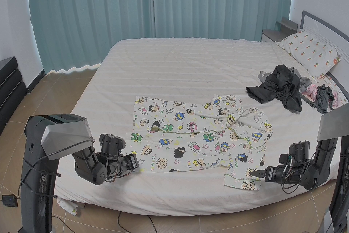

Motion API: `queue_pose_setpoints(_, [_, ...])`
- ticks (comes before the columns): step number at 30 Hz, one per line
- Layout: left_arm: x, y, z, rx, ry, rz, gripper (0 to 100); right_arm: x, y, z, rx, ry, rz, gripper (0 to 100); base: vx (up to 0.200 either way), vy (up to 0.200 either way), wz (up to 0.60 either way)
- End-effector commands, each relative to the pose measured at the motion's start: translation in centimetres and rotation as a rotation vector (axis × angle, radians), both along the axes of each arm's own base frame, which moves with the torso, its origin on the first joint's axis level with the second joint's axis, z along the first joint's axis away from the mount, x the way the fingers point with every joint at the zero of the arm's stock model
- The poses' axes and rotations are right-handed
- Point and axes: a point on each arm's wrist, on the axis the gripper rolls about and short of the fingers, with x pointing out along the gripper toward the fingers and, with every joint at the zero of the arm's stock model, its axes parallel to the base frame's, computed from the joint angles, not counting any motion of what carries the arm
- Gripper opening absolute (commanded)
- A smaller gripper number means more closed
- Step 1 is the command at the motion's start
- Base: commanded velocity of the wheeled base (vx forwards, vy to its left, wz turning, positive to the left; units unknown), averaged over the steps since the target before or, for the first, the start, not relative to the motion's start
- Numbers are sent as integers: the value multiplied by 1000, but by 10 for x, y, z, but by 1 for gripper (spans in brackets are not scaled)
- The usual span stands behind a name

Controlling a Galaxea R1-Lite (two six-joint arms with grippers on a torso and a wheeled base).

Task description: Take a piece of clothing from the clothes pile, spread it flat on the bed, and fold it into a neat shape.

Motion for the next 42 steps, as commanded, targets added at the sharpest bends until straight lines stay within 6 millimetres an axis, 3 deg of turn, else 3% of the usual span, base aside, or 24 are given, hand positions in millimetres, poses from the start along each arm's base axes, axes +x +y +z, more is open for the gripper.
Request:
queue_pose_setpoints(1, [1, 4, 2, 11, -12, 26, 0, -5, 7, -23, -23, 39, 15, 100, 0, 0, 0])
queue_pose_setpoints(11, [0, 7, 5, 32, -27, 58, 0, -3, 25, -30, -64, 25, 59, 100, 0, 0, 0])
queue_pose_setpoints(16, [-1, 7, 5, 34, -24, 57, 0, 8, 29, -32, -64, -2, 64, 100, 0, 0, 0])
queue_pose_setpoints(17, [-1, 7, 4, 35, -23, 57, 0, 9, 28, -33, -64, -2, 62, 0, 0, 0, 0])
queue_pose_setpoints(25, [-3, 7, 3, 37, -16, 57, 0, 8, 25, -31, -63, -4, 52, 0, 0, 0, 0])
queue_pose_setpoints(42, [-24, 14, 18, 50, 10, 54, 0, -24, 12, -8, -42, 25, 85, 0, 0, 0, 0])
